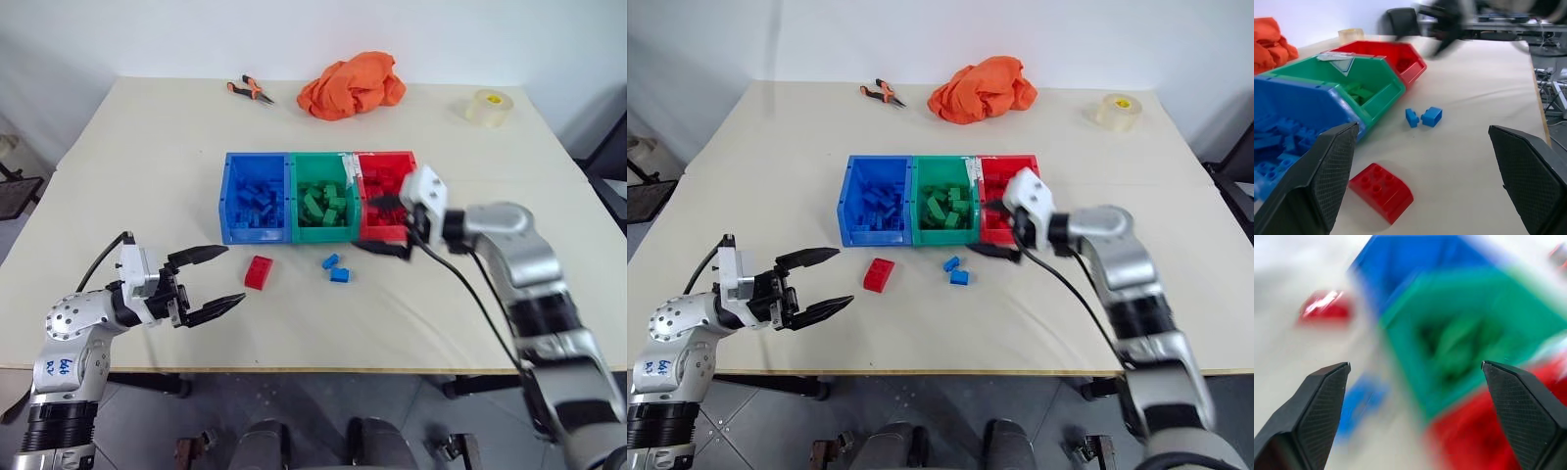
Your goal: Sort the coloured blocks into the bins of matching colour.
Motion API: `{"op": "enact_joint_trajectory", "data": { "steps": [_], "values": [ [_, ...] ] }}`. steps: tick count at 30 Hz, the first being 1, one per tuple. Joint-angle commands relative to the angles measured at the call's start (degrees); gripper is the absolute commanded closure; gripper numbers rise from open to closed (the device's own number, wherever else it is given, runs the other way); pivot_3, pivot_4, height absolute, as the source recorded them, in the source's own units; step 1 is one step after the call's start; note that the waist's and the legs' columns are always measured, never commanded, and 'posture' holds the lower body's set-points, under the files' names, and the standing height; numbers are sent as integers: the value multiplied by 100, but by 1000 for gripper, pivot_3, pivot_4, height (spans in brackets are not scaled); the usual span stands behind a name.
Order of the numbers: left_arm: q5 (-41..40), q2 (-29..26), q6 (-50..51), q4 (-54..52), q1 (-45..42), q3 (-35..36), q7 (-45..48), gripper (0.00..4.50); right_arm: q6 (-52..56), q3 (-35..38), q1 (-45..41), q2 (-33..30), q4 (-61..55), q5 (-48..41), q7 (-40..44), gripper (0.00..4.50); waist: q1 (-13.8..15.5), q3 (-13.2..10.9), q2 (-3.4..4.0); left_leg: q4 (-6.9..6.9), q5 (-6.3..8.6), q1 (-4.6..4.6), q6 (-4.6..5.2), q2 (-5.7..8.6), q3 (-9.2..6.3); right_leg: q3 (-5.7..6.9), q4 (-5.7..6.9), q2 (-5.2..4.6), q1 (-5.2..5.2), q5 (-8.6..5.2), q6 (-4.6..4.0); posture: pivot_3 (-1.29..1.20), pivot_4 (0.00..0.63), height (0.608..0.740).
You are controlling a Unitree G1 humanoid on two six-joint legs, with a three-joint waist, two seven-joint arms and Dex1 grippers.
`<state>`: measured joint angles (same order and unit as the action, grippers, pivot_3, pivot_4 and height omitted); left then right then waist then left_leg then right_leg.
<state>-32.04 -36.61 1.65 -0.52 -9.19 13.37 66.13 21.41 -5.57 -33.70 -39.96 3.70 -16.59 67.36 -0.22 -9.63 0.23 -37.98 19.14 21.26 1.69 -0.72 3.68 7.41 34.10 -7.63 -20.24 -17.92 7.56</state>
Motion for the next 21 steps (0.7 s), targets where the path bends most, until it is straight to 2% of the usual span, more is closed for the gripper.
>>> {"op": "enact_joint_trajectory", "data": {
  "steps": [1,5,9,15,21],
  "values": [
    [24,-19,-155,127,-168,31,99,0,185,610,935,-838,-791,-223,309,18,27,-1,2,1,0,0,0,-1,5,2,-16,1,7,0,0,0,150,740],
    [37,-18,-181,281,-318,-43,196,0,66,1043,1852,-1401,-910,-244,392,18,-1,-1,2,0,0,-12,1,-6,21,2,-29,1,19,0,0,0,150,740],
    [53,-31,-194,368,-403,-77,273,0,60,1088,1939,-1427,-931,-233,254,18,-22,-1,2,2,0,-17,-2,-13,29,1,-30,4,19,0,0,0,150,740],
    [-14,-130,-97,165,-319,9,323,0,184,346,1003,-556,-798,-47,-193,18,-12,-1,2,-2,-1,-16,-3,-15,25,1,-27,3,17,0,0,0,150,740],
    [-160,-375,-57,-190,208,309,469,0,-103,-519,169,610,31,511,-664,18,-2,-2,4,-2,0,-7,-2,-9,21,2,-21,0,8,0,-1,0,150,740]
  ]
}}
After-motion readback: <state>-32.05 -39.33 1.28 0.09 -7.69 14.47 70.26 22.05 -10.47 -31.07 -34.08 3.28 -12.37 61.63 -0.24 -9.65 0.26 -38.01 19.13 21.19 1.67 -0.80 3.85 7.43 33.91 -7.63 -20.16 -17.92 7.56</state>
